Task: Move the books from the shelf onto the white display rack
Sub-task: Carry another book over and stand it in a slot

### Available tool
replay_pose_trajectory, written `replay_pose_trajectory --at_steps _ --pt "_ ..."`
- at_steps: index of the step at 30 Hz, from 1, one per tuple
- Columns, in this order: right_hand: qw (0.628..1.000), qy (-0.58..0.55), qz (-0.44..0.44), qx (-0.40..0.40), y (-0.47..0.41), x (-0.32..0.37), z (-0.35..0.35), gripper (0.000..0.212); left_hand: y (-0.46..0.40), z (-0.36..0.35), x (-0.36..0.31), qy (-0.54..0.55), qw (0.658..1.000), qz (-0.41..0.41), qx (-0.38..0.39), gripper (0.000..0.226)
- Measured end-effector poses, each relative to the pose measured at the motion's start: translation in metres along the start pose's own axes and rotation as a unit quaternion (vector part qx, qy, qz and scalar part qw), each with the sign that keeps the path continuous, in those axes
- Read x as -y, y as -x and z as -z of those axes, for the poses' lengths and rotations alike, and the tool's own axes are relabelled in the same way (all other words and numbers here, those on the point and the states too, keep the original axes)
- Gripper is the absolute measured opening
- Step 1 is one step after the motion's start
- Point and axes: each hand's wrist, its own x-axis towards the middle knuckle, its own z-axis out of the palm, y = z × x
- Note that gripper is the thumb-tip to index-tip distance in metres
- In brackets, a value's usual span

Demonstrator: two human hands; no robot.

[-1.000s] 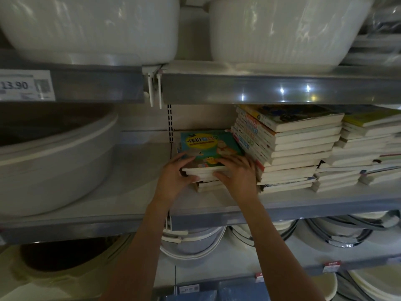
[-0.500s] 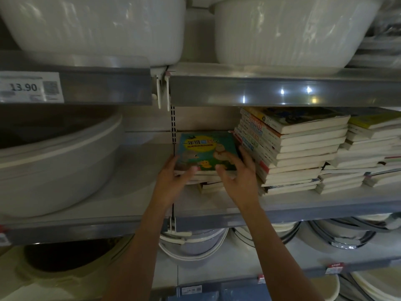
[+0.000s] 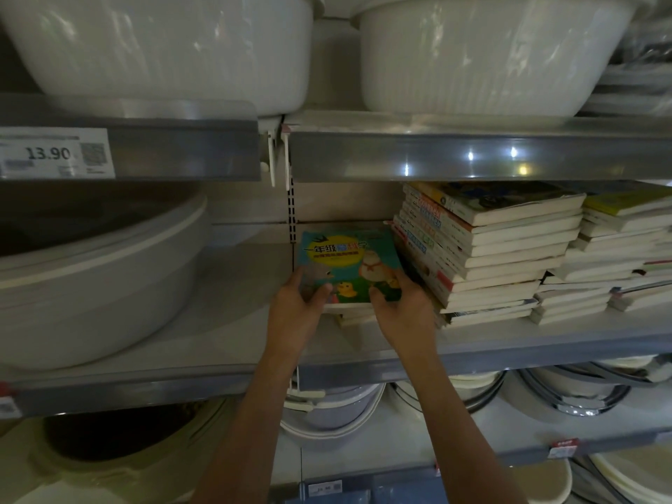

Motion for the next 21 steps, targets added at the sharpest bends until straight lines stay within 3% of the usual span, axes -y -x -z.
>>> replay_pose_trajectory --at_steps 4,7,10,14,17,21 --pt "1.000 -0.015 -0.003 -0.007 0.019 0.005 0.009 0.051 0.019 0.006 -0.001 -0.003 1.000 -0.006 -0.009 0.037" --pt "0.999 -0.043 -0.017 0.013 0.028 0.005 0.017 0.057 0.026 0.009 0.003 0.054 0.999 0.008 0.003 0.046" --pt "0.994 -0.043 -0.035 0.090 0.018 0.002 0.028 0.062 0.018 0.013 0.000 0.119 0.991 0.051 0.026 0.045" --pt "0.981 -0.014 -0.046 0.187 -0.003 0.009 0.038 0.058 0.008 0.012 -0.010 0.096 0.992 0.067 0.054 0.037" --pt "0.986 -0.001 -0.049 0.160 -0.003 0.014 0.027 0.052 0.011 0.010 -0.011 0.054 0.997 0.032 0.050 0.048" --pt "0.994 0.056 -0.008 0.092 0.016 0.011 0.013 0.068 0.016 0.012 -0.005 -0.093 0.994 -0.015 0.051 0.063"
